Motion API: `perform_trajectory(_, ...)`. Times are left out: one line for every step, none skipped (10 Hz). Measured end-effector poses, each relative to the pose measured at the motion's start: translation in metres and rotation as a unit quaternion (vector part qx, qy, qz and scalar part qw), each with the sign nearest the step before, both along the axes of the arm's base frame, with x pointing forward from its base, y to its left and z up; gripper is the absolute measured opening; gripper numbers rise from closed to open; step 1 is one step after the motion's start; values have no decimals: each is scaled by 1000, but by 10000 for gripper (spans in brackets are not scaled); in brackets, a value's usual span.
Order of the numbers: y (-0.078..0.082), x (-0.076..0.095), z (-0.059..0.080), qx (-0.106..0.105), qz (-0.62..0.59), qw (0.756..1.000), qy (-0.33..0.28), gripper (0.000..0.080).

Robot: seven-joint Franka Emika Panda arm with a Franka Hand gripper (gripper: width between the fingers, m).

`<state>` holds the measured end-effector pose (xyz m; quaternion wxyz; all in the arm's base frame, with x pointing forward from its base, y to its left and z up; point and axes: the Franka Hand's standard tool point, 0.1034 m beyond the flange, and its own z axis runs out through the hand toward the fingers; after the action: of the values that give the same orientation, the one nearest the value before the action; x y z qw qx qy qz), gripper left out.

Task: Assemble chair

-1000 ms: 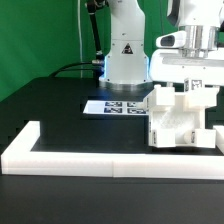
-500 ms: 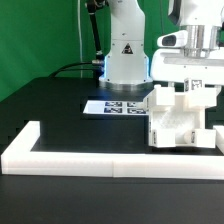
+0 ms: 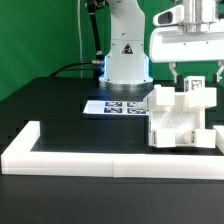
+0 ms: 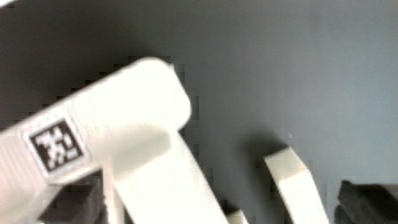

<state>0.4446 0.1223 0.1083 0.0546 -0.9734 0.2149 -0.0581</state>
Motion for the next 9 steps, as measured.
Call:
perform_trajectory(-6, 18, 10, 5, -8, 1000, -3, 649)
perform_trajectory(-10, 36, 19, 6, -14, 1000, -12, 649)
perform_trajectory(-15, 51, 23, 3, -10, 1000, -18, 649)
perform_trajectory(-20, 61, 25, 2, -9, 1000, -18, 649)
perform_trajectory(-19, 58, 23, 1, -8, 1000, -17, 649)
perform_trajectory(-18, 58, 22, 1, -7, 1000, -17, 649)
perform_trajectory(-19, 58, 22, 0, -8, 1000, -16, 649)
perform_trajectory(-21, 59, 22, 0, -7, 1000, -17, 649)
perform_trajectory(-33, 69, 25, -6, 7, 1000, -24, 649)
